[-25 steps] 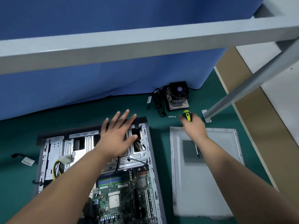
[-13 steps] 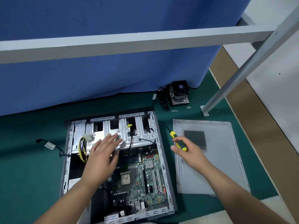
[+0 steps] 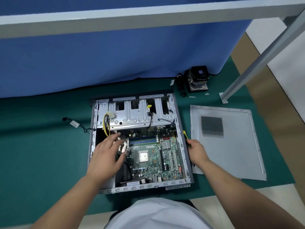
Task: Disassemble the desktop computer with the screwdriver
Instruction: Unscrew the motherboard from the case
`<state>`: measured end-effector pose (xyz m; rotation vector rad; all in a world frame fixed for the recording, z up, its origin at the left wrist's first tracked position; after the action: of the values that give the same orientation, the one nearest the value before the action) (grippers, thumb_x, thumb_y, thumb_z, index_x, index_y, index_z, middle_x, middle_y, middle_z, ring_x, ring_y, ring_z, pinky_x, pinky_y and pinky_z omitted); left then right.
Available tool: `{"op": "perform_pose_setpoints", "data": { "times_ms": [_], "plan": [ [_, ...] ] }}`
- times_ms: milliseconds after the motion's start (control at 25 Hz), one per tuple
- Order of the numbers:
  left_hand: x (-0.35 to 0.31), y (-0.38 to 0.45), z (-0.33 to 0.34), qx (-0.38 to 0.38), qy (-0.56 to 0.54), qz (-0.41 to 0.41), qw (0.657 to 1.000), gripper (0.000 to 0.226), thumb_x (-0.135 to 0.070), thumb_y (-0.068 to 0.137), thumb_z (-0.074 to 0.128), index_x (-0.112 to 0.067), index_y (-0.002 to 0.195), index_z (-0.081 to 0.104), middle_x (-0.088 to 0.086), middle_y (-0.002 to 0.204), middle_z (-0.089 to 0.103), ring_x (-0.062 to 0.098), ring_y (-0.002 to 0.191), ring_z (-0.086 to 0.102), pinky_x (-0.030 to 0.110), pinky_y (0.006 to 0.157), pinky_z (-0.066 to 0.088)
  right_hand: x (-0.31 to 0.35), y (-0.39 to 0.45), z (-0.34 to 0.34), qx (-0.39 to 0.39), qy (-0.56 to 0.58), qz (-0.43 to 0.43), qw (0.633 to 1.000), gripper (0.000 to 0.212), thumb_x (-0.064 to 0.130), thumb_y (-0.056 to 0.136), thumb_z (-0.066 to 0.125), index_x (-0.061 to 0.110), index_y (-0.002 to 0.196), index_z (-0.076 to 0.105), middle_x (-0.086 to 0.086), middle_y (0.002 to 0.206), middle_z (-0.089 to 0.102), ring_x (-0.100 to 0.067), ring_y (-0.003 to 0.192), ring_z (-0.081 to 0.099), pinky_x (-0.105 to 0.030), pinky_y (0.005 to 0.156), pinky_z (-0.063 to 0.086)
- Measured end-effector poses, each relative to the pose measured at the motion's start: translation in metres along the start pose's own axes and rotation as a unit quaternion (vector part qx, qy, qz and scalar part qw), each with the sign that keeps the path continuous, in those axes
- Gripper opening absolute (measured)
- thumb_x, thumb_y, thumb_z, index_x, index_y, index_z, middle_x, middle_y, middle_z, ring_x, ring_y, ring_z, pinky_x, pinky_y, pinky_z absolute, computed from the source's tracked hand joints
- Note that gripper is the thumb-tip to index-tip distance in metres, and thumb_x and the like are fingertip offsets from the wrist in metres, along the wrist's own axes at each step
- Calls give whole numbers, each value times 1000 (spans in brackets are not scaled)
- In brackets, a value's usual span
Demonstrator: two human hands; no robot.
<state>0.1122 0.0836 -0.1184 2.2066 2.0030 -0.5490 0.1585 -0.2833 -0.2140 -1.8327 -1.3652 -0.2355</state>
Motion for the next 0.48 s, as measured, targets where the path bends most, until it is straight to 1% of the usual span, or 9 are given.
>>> {"op": "perform_pose_setpoints", "data": {
  "times_ms": [80,120,160,240,320,360,400,440,480],
  "plan": [
    [0,1,7,36,26,4,999,40,-48,97,58,-25,130,63,-3,150,51,21,139,46,43,115,37,-1,0,2,8,-8,10,1000,33,17,105,52,17,135,67,-9,125,61,-27,106,64,-35,99,53],
    [0,2,9,55,41,11,998,39,-48,95,61,-24,125,65,-3,143,56,21,134,51,42,113,38,-2,1,3,19,-20,18,999,32,15,105,51,14,133,67,-10,123,62,-27,102,66,-34,93,55],
    [0,3,12,79,59,20,995,39,-49,94,61,-24,122,66,-4,136,59,20,129,53,40,112,38,-4,3,5,30,-37,28,998,30,13,105,49,10,129,67,-13,119,63,-27,95,67,-30,82,55],
    [2,6,18,141,92,31,985,40,-52,93,59,-26,123,65,-8,127,57,18,124,53,37,111,38,-9,6,8,46,-51,58,996,27,13,105,45,3,119,66,-16,109,66,-23,82,66,-23,63,47],
    [5,7,20,189,114,33,975,40,-51,94,57,-27,125,65,-7,123,56,18,119,53,36,107,41,-12,7,8,44,-52,86,994,29,16,106,44,-3,115,64,-13,93,67,-19,71,63,-22,53,42],
    [5,9,21,204,121,34,971,39,-49,95,56,-26,124,66,-6,121,55,18,115,54,37,103,44,-14,8,9,47,-62,94,993,28,15,105,45,-4,114,63,-11,89,67,-20,70,63,-23,54,44],
    [5,10,21,214,125,33,968,37,-47,96,55,-26,123,67,-5,120,55,19,112,55,37,100,46,-14,10,10,50,-79,91,992,25,11,104,45,-2,114,64,-12,93,66,-22,74,64,-25,59,47],
    [5,12,22,222,124,30,967,36,-45,97,53,-26,123,68,-4,120,55,19,111,56,38,99,47,-14,11,11,57,-101,87,989,25,7,102,45,-1,114,65,-15,101,66,-27,81,65,-27,66,50],
    [4,12,22,226,119,26,966,35,-45,98,52,-27,122,69,-4,123,55,20,113,56,38,99,46,-12,11,12,57,-119,73,989,24,6,102,45,2,111,66,-18,108,65,-29,85,65,-28,69,49]
  ]
}}
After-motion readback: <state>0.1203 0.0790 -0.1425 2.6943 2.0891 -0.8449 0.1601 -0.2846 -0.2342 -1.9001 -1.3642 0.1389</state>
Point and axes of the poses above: each hand's wrist, its own y-axis towards the middle knuckle, its own z-axis out of the palm, x = y × z, the point moved 9 cm from there along y, towards the middle knuckle
